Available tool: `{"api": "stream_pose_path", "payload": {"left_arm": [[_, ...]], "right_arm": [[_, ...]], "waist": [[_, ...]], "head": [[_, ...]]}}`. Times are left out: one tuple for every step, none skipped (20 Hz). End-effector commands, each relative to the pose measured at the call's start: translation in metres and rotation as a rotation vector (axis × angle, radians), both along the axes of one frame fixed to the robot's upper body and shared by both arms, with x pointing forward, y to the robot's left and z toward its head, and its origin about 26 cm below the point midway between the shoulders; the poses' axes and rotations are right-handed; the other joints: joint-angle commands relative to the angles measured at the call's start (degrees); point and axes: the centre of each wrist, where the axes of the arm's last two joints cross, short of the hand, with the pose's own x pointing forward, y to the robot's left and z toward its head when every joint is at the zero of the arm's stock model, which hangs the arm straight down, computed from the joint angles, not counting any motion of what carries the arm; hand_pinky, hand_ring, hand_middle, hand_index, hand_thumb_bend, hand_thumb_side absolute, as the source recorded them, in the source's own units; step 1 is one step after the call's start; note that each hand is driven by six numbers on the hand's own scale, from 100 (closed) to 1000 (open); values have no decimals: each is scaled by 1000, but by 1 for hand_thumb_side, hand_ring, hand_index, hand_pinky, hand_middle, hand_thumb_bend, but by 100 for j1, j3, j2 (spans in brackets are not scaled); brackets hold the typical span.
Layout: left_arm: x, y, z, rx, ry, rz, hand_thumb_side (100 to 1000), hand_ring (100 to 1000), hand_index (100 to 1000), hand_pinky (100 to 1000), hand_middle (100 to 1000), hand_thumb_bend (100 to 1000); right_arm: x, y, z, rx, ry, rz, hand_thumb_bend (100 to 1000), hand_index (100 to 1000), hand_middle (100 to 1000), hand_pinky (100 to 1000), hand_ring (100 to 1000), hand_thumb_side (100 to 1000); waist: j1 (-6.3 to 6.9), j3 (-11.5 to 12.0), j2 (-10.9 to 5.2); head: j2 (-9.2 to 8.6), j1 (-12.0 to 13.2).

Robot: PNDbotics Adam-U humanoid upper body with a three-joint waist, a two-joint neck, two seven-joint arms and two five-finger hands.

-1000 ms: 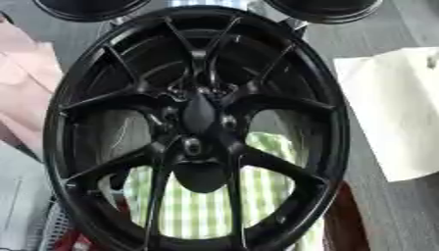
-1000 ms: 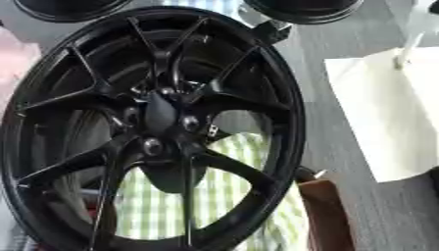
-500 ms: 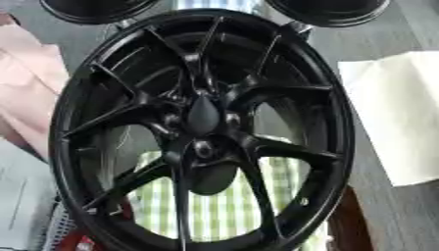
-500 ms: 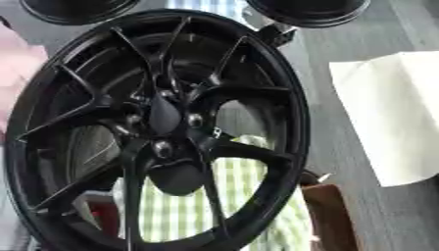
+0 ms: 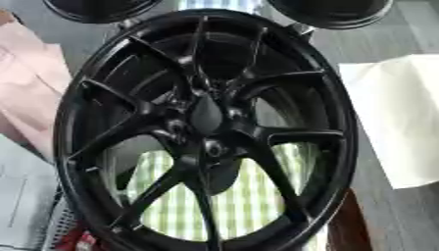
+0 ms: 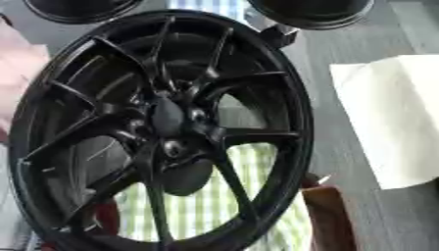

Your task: Pull the pin out of the wheel hub.

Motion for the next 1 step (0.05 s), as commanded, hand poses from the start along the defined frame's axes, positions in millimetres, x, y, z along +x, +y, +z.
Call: {"api": "stream_pose_path", "payload": {"left_arm": [[-1, 0, 9, 21, -24, -8, 656, 730, 684, 729, 684, 434]], "right_arm": [[-1, 7, 8, 9, -68, 34, 224, 703, 582, 830, 745, 391]], "waist": [[0, 7, -171]], "head": [[-69, -30]]}}
